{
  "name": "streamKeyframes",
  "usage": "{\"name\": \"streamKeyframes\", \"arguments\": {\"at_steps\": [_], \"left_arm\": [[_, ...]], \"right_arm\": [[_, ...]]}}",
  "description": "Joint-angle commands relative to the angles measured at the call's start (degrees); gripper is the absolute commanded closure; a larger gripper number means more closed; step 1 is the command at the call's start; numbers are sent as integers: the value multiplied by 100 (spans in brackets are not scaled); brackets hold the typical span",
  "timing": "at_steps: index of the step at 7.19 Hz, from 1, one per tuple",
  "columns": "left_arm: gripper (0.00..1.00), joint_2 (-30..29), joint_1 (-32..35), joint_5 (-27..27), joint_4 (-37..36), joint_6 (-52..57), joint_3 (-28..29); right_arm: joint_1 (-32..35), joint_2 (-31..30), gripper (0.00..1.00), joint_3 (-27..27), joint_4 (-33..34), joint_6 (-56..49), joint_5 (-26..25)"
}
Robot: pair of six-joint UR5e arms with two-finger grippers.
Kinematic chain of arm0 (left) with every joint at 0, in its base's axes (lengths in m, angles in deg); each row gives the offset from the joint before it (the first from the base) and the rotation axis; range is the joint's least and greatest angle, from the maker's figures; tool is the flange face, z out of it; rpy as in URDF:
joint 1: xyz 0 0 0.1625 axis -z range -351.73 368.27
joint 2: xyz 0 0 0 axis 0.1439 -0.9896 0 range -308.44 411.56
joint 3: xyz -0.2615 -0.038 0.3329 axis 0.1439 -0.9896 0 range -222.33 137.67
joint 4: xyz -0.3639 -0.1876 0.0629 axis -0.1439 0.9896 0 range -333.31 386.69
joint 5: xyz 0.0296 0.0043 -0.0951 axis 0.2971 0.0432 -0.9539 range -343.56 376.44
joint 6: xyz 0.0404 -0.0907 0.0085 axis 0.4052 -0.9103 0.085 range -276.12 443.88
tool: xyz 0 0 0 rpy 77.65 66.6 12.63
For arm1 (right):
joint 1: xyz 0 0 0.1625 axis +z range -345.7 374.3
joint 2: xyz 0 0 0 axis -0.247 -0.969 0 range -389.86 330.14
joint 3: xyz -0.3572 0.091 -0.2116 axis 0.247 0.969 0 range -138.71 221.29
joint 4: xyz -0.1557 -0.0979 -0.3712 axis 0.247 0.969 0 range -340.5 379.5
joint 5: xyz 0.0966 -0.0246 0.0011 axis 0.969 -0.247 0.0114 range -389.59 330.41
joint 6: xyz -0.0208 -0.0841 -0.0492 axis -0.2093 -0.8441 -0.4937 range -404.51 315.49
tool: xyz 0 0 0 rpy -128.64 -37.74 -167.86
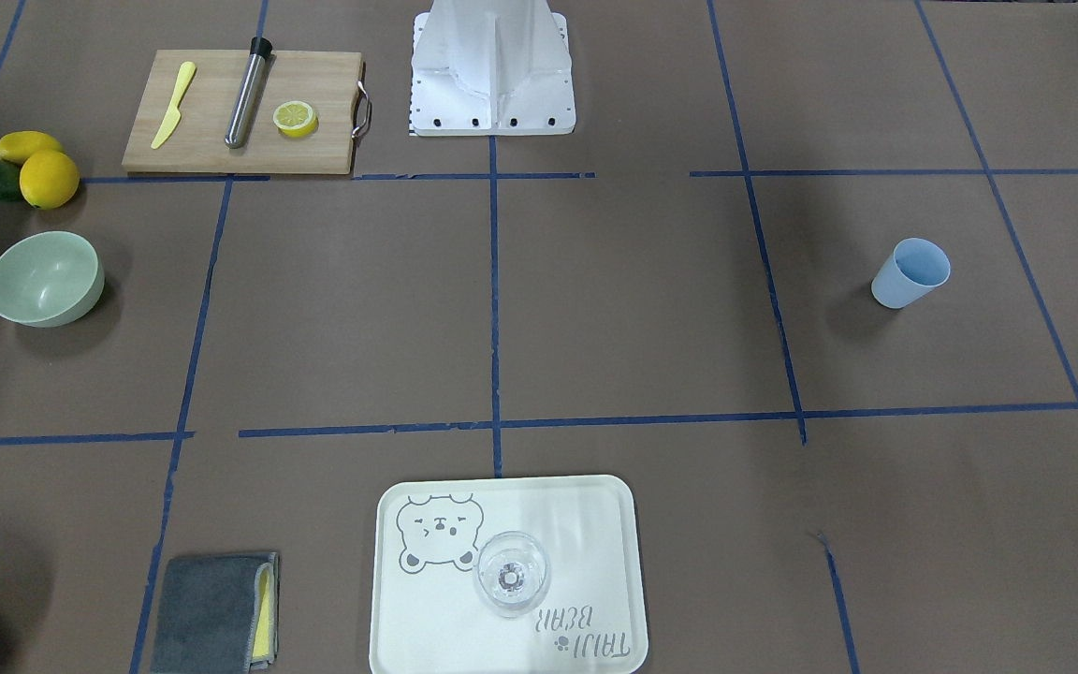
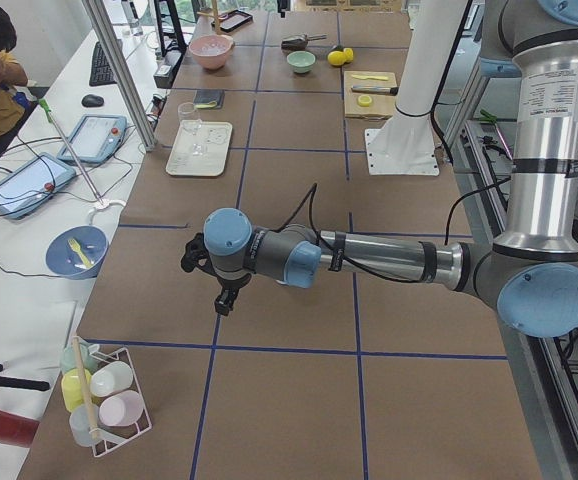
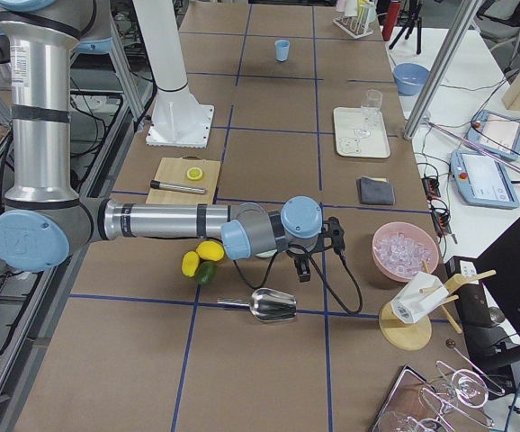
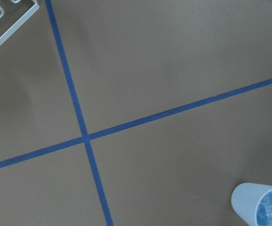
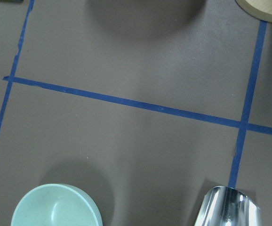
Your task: Pour ice into bowl
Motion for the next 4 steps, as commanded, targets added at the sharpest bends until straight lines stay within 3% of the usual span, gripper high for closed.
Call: {"name": "streamKeyframes", "arguments": {"at_steps": [1,3,4], "left_arm": [[0,12,-66,-329,84,0,-64],[0,12,-66,-331,372,-35,-55],[0,12,-66,-331,452,-53,-47]], "right_arm": [[-372,-167,0,-130,-189,186,85],[-673,-552,0,-121,-916,876,-186],[-883,-712,0,-121,-1616,1394,-423]]}}
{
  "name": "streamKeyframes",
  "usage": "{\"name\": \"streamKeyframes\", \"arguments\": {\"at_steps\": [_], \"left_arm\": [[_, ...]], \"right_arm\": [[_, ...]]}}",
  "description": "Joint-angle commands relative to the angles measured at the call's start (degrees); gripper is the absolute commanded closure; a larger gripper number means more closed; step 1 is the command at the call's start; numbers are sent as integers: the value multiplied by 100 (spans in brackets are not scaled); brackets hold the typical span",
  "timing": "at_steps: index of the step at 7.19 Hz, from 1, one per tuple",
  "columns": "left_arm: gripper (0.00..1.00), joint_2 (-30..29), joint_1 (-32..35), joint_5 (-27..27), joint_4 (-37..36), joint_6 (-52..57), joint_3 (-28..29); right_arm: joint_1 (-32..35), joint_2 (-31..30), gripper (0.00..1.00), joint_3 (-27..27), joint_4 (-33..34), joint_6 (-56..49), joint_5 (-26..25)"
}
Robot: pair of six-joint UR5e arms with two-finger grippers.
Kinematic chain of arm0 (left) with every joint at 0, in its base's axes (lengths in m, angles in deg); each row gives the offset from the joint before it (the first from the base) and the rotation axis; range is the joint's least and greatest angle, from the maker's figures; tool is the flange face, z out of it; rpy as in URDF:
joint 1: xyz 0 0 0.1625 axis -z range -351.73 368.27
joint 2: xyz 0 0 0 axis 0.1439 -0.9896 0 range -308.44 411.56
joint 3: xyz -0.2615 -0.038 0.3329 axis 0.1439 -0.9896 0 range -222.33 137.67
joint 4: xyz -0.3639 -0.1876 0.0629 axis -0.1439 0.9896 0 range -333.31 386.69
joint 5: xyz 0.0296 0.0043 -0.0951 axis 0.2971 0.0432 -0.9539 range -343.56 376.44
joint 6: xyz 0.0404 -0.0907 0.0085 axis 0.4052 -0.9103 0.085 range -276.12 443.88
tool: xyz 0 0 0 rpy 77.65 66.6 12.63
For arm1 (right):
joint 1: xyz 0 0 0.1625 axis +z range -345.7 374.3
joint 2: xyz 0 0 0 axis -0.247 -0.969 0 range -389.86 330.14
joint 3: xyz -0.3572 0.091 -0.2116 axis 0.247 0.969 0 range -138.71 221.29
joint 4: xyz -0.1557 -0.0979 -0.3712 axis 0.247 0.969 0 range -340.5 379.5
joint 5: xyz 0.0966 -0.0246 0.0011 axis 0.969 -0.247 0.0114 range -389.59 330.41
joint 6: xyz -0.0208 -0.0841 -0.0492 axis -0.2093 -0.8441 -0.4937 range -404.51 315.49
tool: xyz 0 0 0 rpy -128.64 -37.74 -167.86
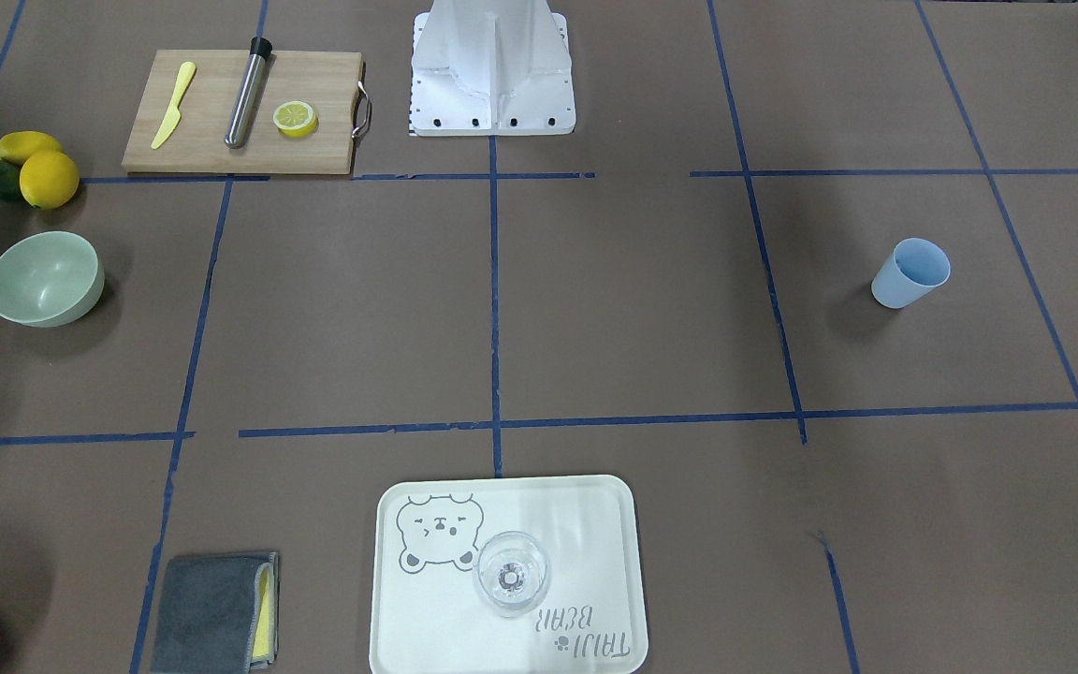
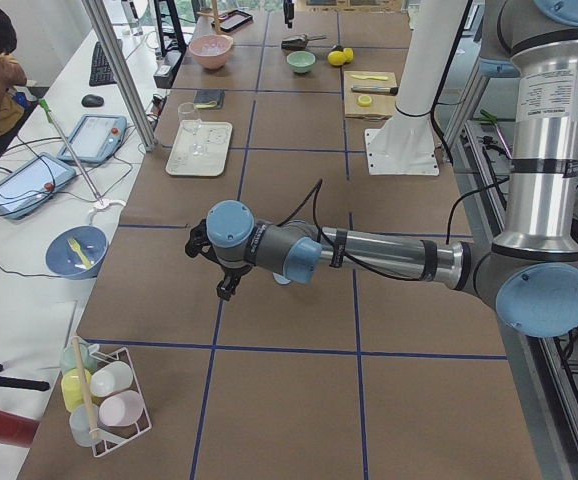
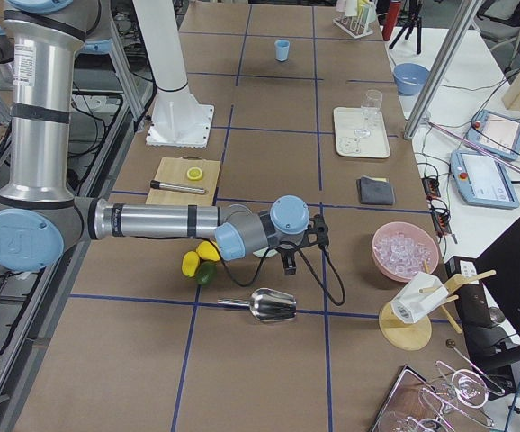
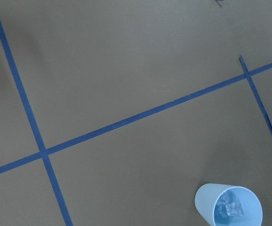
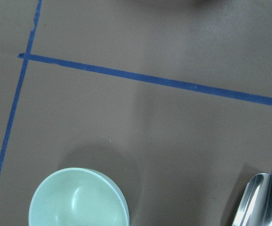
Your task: Pour ice into bowl
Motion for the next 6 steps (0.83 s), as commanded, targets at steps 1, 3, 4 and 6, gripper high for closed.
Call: {"name": "streamKeyframes", "arguments": {"at_steps": [1,3,4,6], "left_arm": [[0,1,-2,-8,142,-33,-10],[0,9,-2,-8,133,-33,-1],[0,9,-2,-8,133,-51,-1],[0,9,-2,-8,133,-51,-19]], "right_arm": [[-893,-230,0,-19,-1147,1657,-720],[-1410,-257,0,34,-1810,2660,-1305],[-1497,-257,0,156,-1845,2661,-1296],[-1796,-257,0,358,-1872,2661,-1340]]}}
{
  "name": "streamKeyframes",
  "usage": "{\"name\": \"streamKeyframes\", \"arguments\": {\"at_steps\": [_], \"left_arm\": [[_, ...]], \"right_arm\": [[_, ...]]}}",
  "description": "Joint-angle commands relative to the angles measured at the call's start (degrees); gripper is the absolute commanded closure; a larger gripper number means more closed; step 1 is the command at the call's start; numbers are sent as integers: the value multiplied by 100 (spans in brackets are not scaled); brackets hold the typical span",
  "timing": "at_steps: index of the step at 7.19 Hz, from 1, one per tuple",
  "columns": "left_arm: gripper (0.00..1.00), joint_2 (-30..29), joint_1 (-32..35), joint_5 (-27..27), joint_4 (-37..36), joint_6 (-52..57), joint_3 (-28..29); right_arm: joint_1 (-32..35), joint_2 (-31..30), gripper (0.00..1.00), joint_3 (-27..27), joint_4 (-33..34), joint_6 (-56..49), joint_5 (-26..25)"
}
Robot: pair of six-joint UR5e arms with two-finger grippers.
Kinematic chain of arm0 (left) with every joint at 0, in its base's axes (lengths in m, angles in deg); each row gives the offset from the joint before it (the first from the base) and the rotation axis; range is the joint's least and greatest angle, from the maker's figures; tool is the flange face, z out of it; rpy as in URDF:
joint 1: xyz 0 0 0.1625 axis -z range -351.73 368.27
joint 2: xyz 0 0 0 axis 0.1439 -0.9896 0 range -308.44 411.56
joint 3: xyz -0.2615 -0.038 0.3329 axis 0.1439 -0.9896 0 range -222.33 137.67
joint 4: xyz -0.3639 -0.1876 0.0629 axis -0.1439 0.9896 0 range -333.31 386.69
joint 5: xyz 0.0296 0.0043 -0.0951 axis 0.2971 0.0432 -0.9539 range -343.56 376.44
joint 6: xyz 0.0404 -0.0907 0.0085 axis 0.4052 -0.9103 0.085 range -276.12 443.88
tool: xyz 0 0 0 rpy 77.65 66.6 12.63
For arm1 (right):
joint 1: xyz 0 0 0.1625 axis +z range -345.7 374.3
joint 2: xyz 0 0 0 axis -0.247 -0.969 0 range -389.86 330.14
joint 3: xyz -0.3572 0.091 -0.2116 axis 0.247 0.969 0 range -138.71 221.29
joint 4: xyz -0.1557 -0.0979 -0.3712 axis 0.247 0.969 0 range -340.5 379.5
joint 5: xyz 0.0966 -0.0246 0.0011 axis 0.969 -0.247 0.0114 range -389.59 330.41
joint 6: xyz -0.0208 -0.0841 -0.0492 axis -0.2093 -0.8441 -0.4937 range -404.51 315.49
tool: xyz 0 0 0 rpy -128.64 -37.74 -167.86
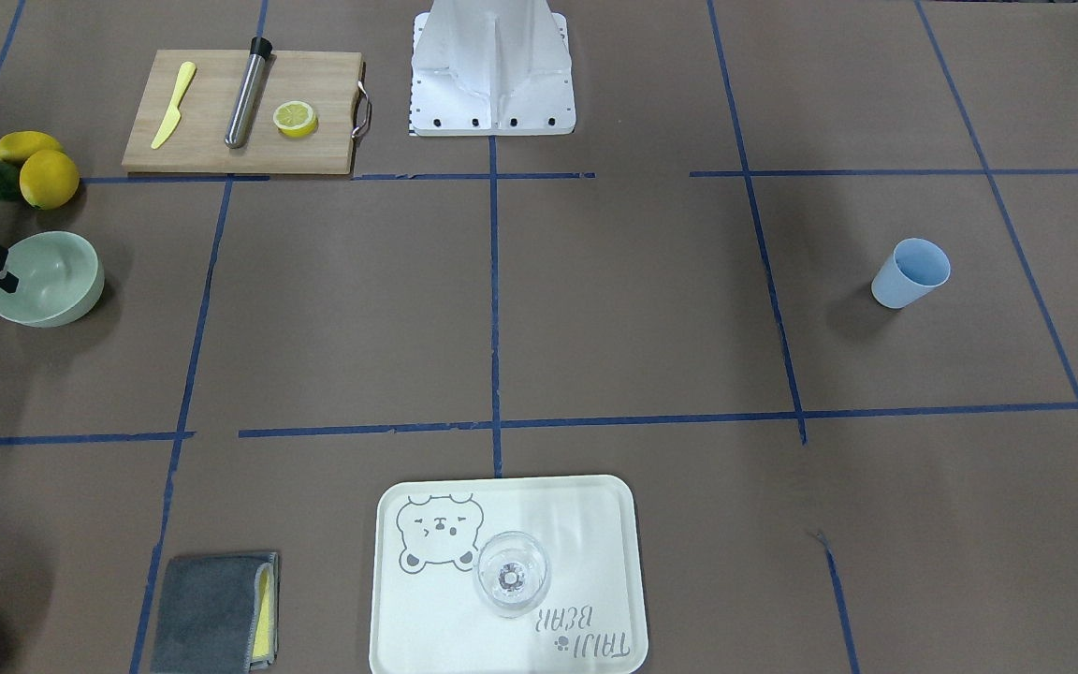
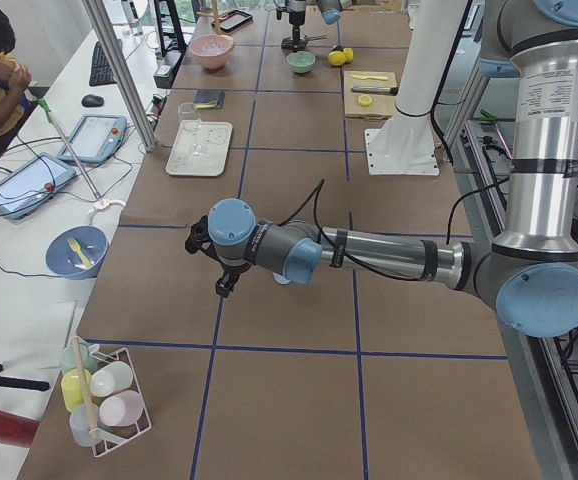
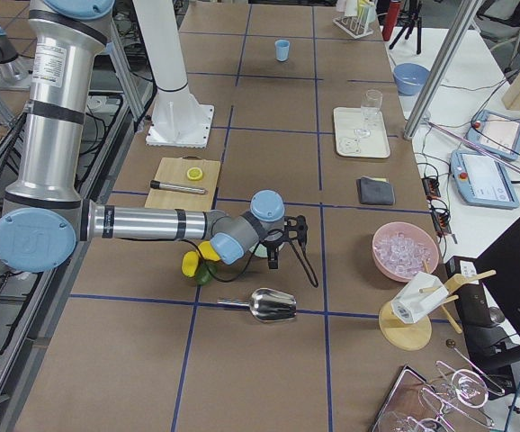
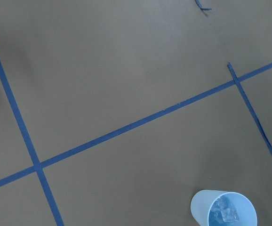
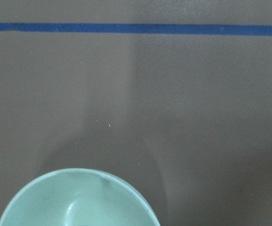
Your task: Pour ice into bowl
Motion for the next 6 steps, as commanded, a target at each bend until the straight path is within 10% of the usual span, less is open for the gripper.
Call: {"name": "streamKeyframes", "arguments": {"at_steps": [1,3,6], "left_arm": [[0,0,0,0,0,-11,2],[0,0,0,0,0,-11,2],[0,-8,9,-9,9,-134,-15]], "right_arm": [[-249,17,8,186,-32,29,-30],[-276,17,100,195,-41,29,-91],[-258,-1,100,152,-41,125,-74]]}}
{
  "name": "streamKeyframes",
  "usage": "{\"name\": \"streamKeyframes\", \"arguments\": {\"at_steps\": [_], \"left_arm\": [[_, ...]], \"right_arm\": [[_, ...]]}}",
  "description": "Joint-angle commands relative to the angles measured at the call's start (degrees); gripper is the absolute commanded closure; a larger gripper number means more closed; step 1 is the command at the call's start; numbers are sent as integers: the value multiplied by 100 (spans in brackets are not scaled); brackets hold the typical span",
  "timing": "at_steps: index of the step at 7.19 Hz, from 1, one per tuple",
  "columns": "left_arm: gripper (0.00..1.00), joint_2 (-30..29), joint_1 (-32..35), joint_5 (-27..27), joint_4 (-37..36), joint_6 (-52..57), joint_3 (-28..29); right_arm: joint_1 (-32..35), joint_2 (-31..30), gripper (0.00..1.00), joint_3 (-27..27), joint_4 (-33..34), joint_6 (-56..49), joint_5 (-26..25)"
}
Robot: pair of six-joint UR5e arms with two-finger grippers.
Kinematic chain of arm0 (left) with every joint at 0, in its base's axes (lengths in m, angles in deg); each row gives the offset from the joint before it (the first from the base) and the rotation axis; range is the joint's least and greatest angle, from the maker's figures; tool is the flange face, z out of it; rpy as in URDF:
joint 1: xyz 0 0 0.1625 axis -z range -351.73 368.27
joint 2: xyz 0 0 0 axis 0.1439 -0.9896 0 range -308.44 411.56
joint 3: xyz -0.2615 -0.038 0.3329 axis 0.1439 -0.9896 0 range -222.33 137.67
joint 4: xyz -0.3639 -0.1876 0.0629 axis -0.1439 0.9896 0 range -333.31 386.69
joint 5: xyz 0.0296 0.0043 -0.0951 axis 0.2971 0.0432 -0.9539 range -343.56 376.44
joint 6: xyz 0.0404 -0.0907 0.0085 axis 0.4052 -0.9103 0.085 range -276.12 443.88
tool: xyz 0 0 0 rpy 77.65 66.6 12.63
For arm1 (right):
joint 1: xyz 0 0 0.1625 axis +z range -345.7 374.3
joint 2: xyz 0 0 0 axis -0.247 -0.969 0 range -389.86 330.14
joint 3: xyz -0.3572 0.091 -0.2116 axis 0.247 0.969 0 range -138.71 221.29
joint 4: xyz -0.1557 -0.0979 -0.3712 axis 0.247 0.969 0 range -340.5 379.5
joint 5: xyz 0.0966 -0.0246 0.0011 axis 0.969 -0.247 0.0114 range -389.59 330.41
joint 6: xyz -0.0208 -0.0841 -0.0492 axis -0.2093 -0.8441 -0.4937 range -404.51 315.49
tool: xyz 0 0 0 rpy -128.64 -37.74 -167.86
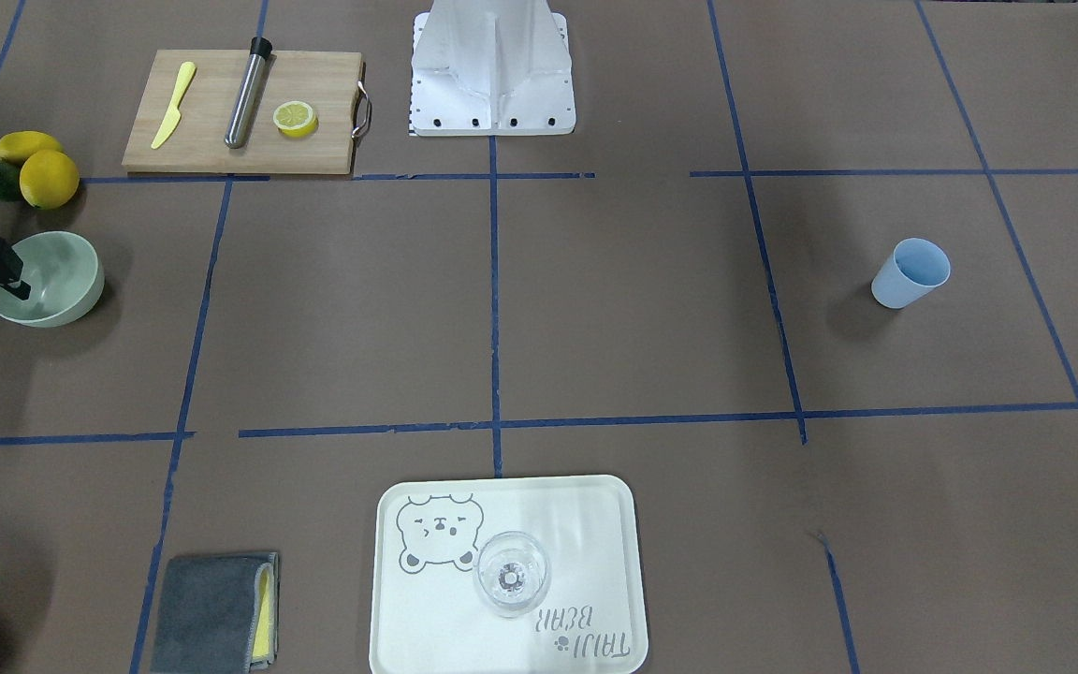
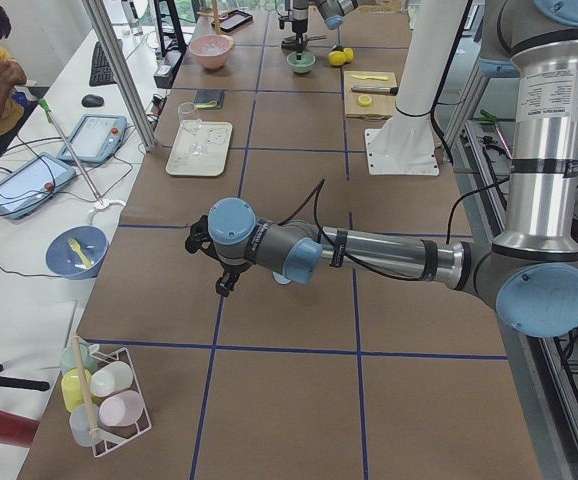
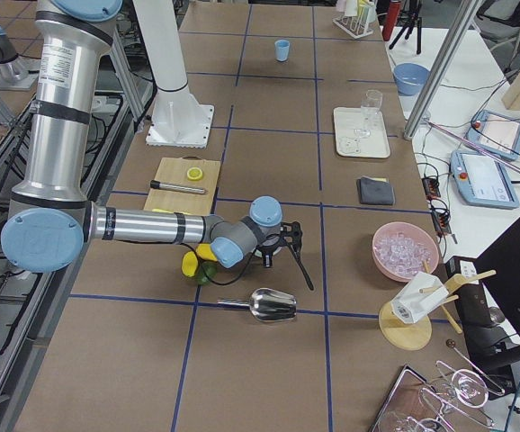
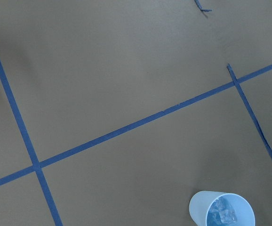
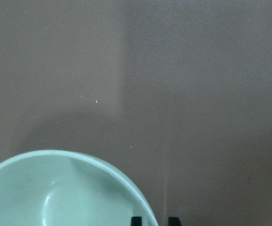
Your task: Pour ice into bowl
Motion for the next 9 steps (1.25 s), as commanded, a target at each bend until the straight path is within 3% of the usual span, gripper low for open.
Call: {"name": "streamKeyframes", "arguments": {"at_steps": [1,2,5,8,9], "left_arm": [[0,-4,7,-1,3,-37,-13],[0,-4,7,-1,3,-37,-4],[0,-4,7,-1,3,-28,-4],[0,-4,-1,-1,3,-45,-4],[0,-4,-1,-1,3,-46,5]], "right_arm": [[17,-8,100,-173,0,201,26],[17,-8,100,-297,0,220,9],[0,106,100,-1332,44,1315,70],[-306,1114,100,-1449,70,2799,132],[-612,1465,100,-1449,70,3413,-60]]}}
